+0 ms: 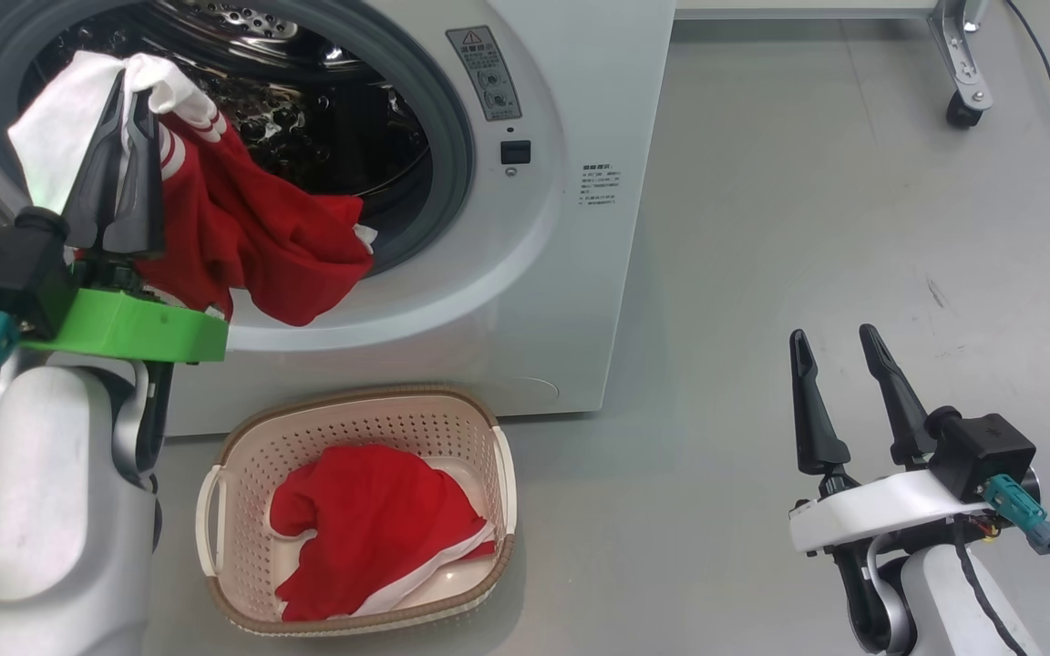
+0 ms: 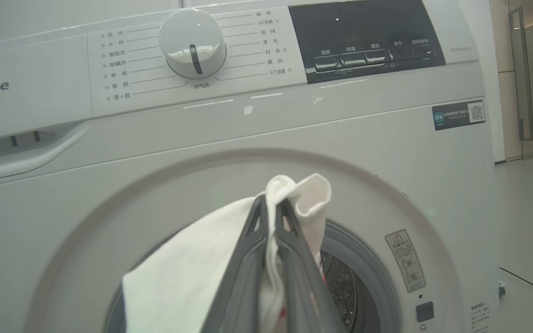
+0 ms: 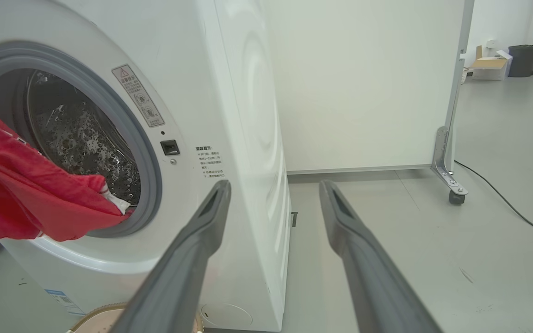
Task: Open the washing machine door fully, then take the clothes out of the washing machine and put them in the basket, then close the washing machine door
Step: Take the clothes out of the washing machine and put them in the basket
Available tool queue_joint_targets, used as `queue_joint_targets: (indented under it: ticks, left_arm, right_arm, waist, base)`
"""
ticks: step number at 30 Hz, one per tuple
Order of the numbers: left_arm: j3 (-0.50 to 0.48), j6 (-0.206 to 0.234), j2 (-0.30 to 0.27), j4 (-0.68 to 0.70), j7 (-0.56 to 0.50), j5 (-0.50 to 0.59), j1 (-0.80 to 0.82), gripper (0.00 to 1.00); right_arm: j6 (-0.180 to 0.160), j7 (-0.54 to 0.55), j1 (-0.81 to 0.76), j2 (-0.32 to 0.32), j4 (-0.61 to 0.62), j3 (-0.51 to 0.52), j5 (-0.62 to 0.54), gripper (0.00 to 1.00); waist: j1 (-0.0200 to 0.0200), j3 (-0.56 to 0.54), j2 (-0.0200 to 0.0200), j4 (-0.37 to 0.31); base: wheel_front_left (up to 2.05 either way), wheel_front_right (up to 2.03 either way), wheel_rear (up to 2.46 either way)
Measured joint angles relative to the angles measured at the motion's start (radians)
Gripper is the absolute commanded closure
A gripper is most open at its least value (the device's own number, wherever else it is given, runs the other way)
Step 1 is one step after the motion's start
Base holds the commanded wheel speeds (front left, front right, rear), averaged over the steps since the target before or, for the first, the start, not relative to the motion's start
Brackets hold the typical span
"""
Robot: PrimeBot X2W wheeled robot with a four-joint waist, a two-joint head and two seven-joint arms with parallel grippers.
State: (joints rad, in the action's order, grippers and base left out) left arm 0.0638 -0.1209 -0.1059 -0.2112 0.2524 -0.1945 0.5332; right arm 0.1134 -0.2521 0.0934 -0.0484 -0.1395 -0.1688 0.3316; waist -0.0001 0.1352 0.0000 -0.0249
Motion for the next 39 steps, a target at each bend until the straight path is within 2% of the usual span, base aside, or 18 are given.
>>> queue_joint_targets:
  ticks: [10,16,25,39]
  left_arm:
    - [-0.029,0.002,0.011,0.100,0.004,-0.005,-0.047,1.00]
    - [-0.022,0.001,0.019,0.109,0.004,-0.005,-0.097,1.00]
    - [0.037,0.001,0.022,0.000,-0.040,-0.008,-0.211,1.00]
    - [0.063,0.001,0.021,-0.144,-0.103,-0.018,-0.232,1.00]
  right_arm:
    - [0.003,0.000,-0.002,0.000,0.002,-0.001,0.000,0.00]
    - [0.003,0.000,-0.002,0.000,0.005,-0.002,0.000,0.00]
    - [0.004,0.000,-0.002,0.001,0.010,-0.010,0.000,0.00]
    - [0.008,0.000,0.007,0.001,0.030,-0.022,0.000,0.00]
  waist:
    - [0.0000,0.003,0.0000,-0.006]
    - [0.0000,0.011,0.0000,-0.010]
    - [0.0000,0.029,0.0000,-0.019]
    - [0.0000,0.117,0.0000,-0.072]
  base:
    - [0.00,0.00,0.00]
    - [0.00,0.00,0.00]
    - [0.00,0.00,0.00]
    - [0.00,0.00,0.00]
